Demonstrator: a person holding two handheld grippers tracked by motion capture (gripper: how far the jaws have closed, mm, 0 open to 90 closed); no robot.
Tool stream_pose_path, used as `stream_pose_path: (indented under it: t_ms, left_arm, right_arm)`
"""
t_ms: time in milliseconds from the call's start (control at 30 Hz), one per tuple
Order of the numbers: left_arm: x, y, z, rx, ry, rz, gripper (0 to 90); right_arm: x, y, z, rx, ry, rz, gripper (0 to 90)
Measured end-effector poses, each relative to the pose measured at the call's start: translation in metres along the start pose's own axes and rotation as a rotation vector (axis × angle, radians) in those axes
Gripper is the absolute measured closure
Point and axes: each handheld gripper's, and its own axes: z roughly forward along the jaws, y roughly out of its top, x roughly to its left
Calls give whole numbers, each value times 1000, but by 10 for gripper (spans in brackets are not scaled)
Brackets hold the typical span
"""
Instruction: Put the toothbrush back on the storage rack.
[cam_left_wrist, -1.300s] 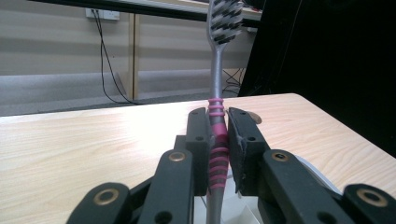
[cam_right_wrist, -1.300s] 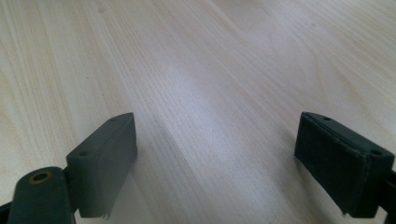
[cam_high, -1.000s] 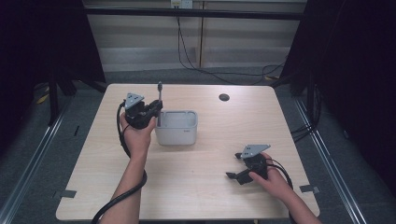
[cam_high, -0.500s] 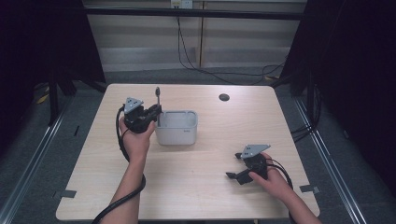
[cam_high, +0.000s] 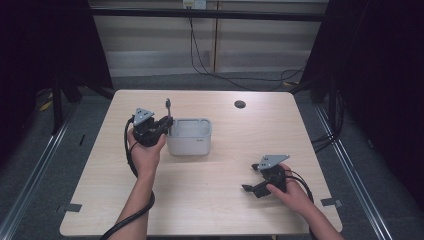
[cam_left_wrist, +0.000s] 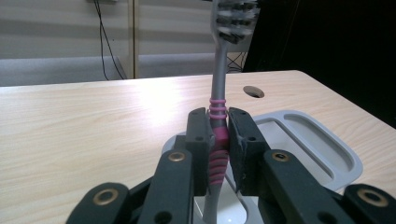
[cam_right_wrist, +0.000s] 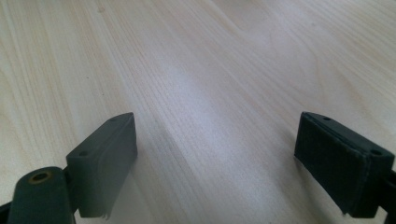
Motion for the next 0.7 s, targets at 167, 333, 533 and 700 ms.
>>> stream_pose_path:
  t_ms: [167,333,533,700]
  left_arm:
    - [0,-3,1,8,-4,2,793]
    - [0,-5,0,11,-4,6,793]
    - [0,-7,-1,19,-5,14,792]
    - [-2,-8,-3,18,-9,18,791]
  right_arm:
    - [0,0,0,0,0,0,124]
    - [0,0,0,0,-1,0,124]
    - [0,0,0,0,0,0,124]
    - [0,0,0,0,0,0,124]
